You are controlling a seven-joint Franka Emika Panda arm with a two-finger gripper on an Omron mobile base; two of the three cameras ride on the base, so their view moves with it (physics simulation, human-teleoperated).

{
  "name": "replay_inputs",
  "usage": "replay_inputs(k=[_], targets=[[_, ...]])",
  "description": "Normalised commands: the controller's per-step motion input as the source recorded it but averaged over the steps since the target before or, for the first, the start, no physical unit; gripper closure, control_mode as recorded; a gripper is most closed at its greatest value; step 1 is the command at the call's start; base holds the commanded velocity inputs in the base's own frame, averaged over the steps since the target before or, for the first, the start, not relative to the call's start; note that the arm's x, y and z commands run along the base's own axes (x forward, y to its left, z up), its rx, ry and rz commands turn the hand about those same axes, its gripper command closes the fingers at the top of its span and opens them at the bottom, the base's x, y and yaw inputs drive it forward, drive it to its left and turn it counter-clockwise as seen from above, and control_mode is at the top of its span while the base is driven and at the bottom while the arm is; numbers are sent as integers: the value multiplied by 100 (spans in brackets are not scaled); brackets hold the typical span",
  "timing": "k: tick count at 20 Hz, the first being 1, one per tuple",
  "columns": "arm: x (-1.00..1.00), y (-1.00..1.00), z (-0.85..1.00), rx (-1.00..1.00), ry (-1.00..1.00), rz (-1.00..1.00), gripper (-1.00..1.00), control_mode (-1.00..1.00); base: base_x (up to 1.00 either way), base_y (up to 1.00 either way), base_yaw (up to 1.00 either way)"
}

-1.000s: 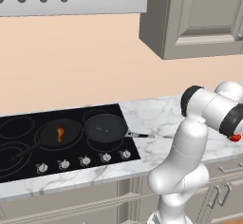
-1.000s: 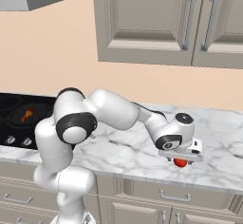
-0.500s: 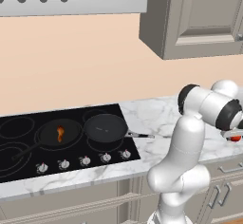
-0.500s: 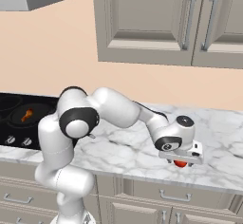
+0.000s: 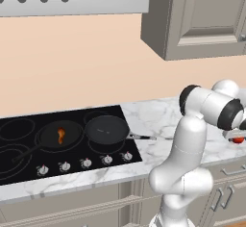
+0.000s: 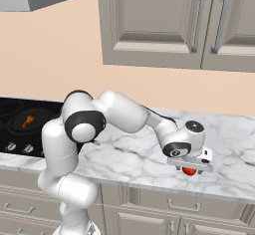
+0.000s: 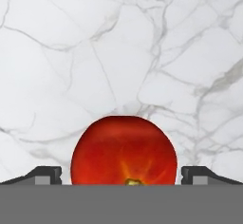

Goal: Place both pans onto different burners. Then place the tomato and the chicken drumstick on different pans.

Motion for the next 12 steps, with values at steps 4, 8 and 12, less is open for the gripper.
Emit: replay_inputs(k=[4,8,12], targets=[[0,0,-17,0,0,0,100,-100,0,0,0],[0,0,-18,0,0,0,100,-100,0,0,0],[-1,0,1,0,-2,0,100,-100,0,0,0]])
